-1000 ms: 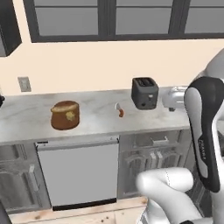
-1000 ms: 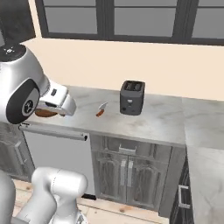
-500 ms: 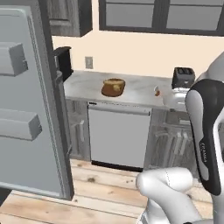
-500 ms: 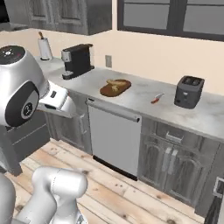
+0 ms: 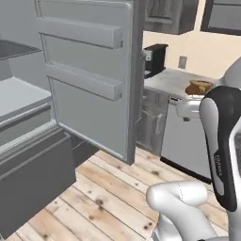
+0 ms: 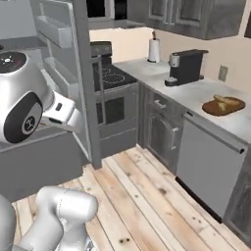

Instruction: Retrieve the sausage and cheese from the fridge and place them on the cutting board on the counter.

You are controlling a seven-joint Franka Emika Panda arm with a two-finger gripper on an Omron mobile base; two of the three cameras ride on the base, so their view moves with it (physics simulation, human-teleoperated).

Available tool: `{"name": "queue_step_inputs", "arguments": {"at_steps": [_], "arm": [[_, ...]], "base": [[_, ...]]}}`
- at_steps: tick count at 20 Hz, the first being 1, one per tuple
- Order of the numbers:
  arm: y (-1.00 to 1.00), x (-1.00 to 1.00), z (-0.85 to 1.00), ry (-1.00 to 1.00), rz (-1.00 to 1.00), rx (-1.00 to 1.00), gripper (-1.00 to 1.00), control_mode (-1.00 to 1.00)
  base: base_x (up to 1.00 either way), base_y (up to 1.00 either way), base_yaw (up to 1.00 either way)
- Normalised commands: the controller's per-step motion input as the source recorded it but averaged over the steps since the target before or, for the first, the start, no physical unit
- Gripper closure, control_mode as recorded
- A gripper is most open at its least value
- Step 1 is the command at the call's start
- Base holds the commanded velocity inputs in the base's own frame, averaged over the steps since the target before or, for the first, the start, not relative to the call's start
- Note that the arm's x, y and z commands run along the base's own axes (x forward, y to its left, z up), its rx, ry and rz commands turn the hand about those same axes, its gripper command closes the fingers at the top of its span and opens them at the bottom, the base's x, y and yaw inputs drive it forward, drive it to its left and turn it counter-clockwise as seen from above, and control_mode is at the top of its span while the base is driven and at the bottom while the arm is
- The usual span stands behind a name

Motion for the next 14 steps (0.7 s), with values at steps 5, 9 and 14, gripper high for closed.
{"name": "queue_step_inputs", "arguments": {"at_steps": [5,9,14], "arm": [[0.0,0.0,0.0,0.0,0.0,0.0,-1.0,1.0],[0.0,0.0,0.0,0.0,0.0,0.0,-1.0,1.0],[0.0,0.0,0.0,0.0,0.0,0.0,-1.0,1.0]], "base": [[0.0,0.68,0.9],[0.5,0.09,0.86],[0.96,0.28,0.58]]}}
